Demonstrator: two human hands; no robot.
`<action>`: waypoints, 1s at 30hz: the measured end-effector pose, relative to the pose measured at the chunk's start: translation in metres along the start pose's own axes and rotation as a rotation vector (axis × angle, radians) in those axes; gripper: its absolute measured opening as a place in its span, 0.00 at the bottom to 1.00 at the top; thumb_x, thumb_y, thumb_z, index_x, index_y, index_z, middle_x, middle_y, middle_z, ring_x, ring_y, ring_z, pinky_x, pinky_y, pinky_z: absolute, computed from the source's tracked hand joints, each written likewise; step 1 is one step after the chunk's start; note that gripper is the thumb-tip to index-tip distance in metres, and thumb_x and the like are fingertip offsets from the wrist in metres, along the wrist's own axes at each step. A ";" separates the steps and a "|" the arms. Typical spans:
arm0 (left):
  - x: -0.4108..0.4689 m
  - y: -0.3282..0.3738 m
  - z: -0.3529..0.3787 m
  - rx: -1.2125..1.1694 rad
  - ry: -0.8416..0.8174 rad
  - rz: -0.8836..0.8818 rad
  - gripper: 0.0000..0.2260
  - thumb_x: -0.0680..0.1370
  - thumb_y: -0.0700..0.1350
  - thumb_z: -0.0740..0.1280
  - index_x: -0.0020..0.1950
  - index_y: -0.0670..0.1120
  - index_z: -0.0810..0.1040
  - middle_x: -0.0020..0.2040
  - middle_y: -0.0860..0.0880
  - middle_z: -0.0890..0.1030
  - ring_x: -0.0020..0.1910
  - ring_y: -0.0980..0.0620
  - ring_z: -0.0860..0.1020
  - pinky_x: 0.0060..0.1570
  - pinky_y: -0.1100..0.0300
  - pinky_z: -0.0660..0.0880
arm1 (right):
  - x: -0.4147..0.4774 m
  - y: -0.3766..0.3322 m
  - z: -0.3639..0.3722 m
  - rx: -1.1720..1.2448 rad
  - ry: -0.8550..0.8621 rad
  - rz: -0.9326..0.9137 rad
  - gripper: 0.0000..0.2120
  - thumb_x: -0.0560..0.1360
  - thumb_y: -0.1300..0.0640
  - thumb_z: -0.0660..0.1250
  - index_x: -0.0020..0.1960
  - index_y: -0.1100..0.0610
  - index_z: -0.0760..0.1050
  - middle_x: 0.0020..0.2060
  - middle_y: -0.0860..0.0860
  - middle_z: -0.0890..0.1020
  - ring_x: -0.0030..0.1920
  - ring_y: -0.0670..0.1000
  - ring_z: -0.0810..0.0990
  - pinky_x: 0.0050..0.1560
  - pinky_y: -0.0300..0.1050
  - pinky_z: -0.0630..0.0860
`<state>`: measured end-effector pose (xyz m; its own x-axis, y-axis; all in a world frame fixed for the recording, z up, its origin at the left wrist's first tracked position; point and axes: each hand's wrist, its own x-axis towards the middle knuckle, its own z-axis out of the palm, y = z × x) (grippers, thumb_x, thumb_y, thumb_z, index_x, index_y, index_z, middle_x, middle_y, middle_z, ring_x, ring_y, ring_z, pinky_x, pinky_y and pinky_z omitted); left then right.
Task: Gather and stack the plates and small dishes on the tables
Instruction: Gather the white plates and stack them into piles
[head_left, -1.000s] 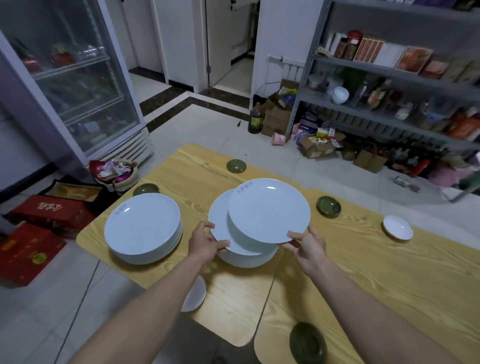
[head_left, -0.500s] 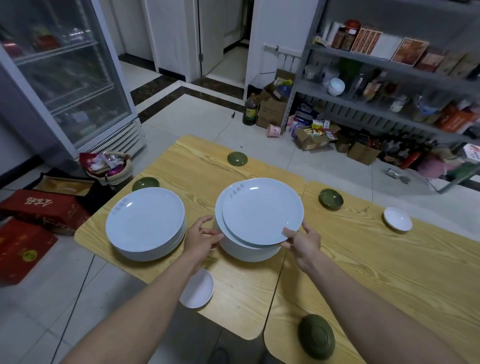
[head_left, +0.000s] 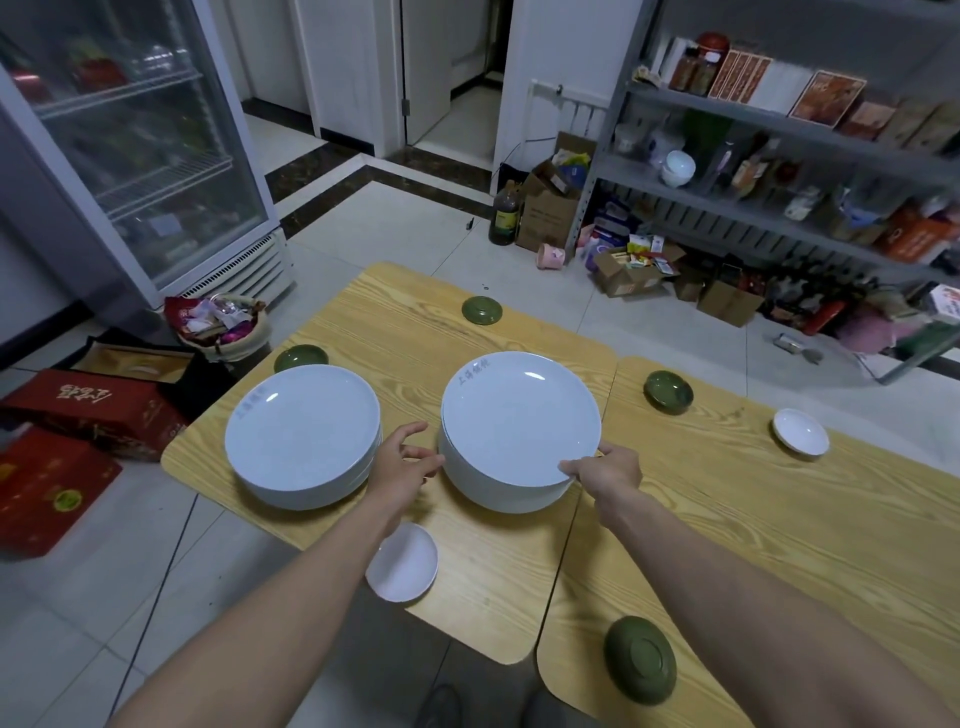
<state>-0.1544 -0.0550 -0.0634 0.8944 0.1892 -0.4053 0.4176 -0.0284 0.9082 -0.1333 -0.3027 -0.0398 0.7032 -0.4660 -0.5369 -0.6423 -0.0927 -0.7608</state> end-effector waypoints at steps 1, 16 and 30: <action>-0.001 0.001 0.000 0.009 0.000 -0.001 0.20 0.75 0.38 0.72 0.65 0.52 0.74 0.46 0.45 0.82 0.42 0.49 0.80 0.50 0.53 0.78 | 0.000 0.001 0.000 -0.002 -0.008 0.000 0.35 0.67 0.69 0.77 0.72 0.60 0.71 0.67 0.56 0.77 0.64 0.57 0.77 0.55 0.45 0.74; -0.020 0.077 0.093 1.315 -0.286 0.689 0.27 0.81 0.62 0.56 0.79 0.56 0.57 0.80 0.52 0.55 0.78 0.44 0.53 0.73 0.43 0.55 | -0.023 -0.007 -0.096 -1.435 -0.034 -0.668 0.41 0.77 0.31 0.56 0.81 0.49 0.45 0.81 0.56 0.46 0.80 0.61 0.42 0.75 0.68 0.45; -0.217 0.062 0.386 1.468 -0.492 1.014 0.29 0.81 0.59 0.56 0.80 0.55 0.52 0.81 0.48 0.50 0.79 0.40 0.49 0.72 0.37 0.54 | -0.058 0.119 -0.444 -1.356 0.292 -0.327 0.42 0.77 0.31 0.56 0.81 0.47 0.42 0.81 0.56 0.46 0.80 0.60 0.44 0.74 0.70 0.49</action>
<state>-0.2610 -0.4771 0.0405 0.7086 -0.7027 -0.0642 -0.6967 -0.7112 0.0937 -0.3862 -0.6776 0.0631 0.8942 -0.4060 -0.1887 -0.3729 -0.9086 0.1879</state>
